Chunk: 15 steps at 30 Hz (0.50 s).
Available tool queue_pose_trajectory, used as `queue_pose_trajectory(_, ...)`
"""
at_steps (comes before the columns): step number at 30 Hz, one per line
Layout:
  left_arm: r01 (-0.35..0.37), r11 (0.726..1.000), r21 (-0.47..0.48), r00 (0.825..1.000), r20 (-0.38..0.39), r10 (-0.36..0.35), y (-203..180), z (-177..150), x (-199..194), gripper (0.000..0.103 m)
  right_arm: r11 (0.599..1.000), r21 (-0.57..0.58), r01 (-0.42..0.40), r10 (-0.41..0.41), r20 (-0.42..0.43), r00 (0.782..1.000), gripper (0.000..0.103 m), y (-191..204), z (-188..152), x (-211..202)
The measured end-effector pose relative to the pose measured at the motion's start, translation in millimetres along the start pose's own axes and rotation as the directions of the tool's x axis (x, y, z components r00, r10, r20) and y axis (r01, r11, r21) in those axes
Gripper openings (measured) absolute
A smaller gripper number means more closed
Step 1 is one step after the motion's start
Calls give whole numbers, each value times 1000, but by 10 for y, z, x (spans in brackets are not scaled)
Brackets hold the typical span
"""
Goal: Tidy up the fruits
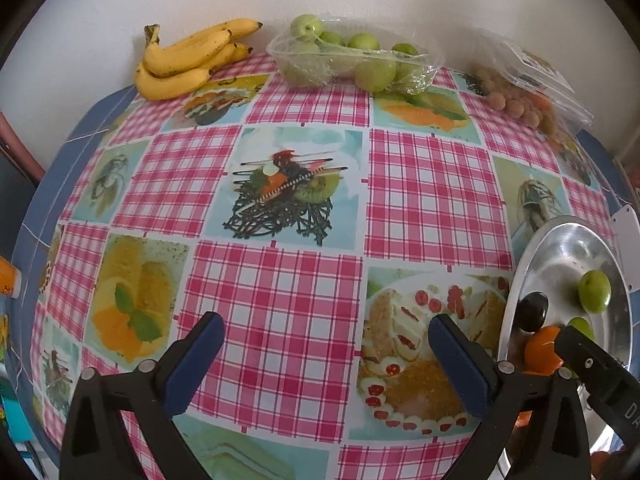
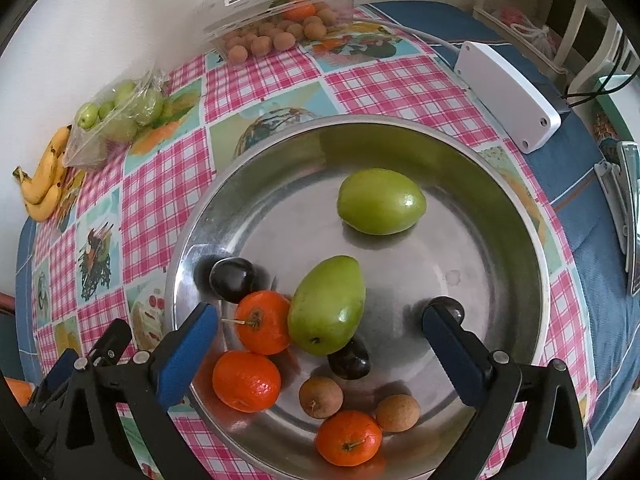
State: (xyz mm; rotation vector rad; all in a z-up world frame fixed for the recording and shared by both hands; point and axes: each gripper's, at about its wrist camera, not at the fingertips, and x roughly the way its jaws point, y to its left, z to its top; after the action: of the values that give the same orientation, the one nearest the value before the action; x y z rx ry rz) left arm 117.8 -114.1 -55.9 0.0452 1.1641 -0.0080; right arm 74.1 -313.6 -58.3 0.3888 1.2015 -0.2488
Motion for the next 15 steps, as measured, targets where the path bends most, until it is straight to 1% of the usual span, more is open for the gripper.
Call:
queue_pose_trajectory(6,-1,1000,-11,1000,11,2,56,-3,-25,103,1000,-22,-6,6,3,1000,102,32,-8,-25)
queue_pose_trajectory(12,2,1000,-18,1000,27,-2,141,-11,-91,103,999,-39,9,-8,23,1000,102,59,-61,-123)
queue_pose_trajectory(15,17,1000,-14,999,41,-17,167,-14,-160,103,999,-53,10,-8,38,999,102,98,-100,-175)
